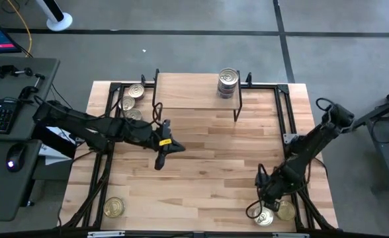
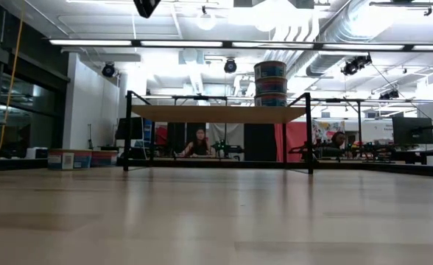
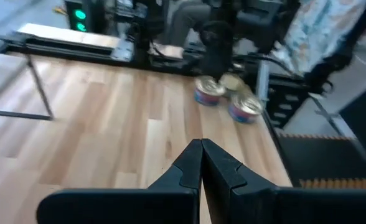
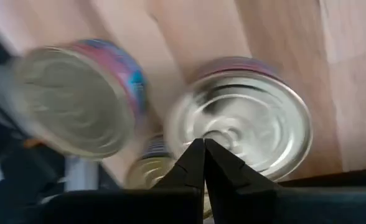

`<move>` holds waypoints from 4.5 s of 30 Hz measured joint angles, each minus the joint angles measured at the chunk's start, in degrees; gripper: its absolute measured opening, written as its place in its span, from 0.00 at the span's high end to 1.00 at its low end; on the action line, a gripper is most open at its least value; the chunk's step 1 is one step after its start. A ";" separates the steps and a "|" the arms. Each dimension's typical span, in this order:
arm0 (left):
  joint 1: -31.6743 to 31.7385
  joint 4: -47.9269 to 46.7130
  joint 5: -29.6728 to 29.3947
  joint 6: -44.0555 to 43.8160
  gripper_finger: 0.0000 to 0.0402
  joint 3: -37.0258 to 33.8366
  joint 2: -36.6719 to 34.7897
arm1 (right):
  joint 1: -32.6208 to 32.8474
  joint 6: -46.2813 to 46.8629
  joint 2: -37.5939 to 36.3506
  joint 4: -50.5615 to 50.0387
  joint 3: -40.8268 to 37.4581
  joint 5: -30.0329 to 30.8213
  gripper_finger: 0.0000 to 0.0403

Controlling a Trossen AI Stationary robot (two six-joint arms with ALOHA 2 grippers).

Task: Stack canned seafood by type on shelf
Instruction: Stack the blue tuna can on top of the stacked blue tuna cans on the shelf

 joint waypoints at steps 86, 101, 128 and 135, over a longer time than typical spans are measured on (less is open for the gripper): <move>-4.03 25.81 -3.72 1.69 1.00 -11.85 32.13 | -28.63 -42.67 20.23 50.27 1.49 22.90 1.00; -4.12 24.30 -3.20 3.58 1.00 -11.93 32.07 | -28.83 -48.54 22.18 53.77 2.42 26.01 1.00; -5.72 21.43 -5.71 3.58 1.00 -12.25 31.22 | -28.86 -61.56 21.86 41.67 20.71 22.17 1.00; -6.05 9.35 -4.69 -3.65 1.00 -12.11 25.64 | -29.34 -58.83 20.71 30.49 25.46 26.19 1.00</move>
